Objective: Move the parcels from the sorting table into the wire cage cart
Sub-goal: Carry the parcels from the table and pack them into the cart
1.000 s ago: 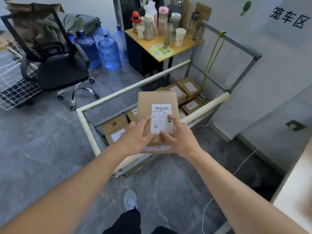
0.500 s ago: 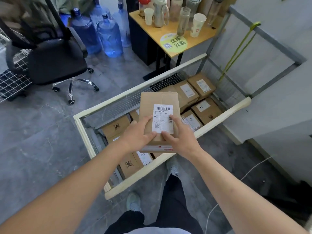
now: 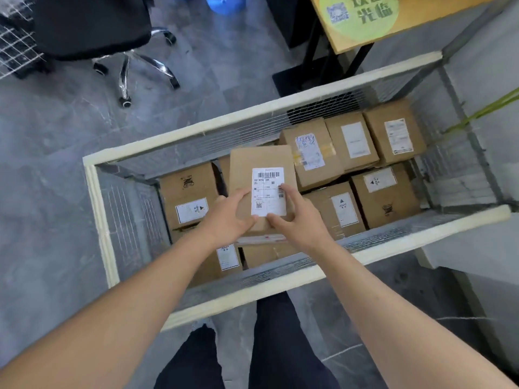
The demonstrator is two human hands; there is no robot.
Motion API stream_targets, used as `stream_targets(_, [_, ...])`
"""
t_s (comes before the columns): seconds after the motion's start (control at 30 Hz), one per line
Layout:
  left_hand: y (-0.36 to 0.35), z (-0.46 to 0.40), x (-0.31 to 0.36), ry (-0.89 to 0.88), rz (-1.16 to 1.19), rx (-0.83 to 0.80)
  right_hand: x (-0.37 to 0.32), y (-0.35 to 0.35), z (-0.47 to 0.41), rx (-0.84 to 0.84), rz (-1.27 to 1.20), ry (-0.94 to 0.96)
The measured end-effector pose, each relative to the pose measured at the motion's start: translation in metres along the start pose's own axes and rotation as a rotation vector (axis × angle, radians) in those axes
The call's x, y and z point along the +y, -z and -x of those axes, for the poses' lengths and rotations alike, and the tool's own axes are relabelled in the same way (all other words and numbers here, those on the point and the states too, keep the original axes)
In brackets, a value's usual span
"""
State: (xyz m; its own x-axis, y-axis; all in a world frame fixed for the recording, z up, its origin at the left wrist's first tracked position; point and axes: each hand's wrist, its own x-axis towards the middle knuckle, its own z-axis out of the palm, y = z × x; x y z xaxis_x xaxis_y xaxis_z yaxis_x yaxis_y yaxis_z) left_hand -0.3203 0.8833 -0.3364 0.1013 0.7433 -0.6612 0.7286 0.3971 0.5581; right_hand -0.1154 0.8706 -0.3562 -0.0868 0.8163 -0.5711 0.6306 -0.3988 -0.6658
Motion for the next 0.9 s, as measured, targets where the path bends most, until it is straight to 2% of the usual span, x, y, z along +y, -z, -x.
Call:
stream_targets(0.27, [-0.059, -0.121, -0.050, 0.127, 0.156, 0.051, 0.063, -0.022, -0.138, -0.234, 0.079, -0.037])
stream_targets(0.43, [-0.091, -0.183, -0.071, 0.145, 0.238, 0.084, 0.096, -0.039, -0.204, -0.203, 0.140, -0.011])
stream_targets(0.6, [-0.114, -0.224, -0.077, 0.142, 0.246, 0.145, 0.109, -0.050, -0.234, -0.154, 0.348, 0.010])
stream_targets(0.77, [-0.127, -0.239, -0.073, 0.131, 0.148, 0.135, 0.113, -0.056, -0.241, -0.083, 0.627, 0.098])
stream_targets(0.9, [-0.124, -0.241, -0.071, -0.070, -0.193, 0.196, 0.112, -0.060, -0.245, -0.143, 0.733, 0.191])
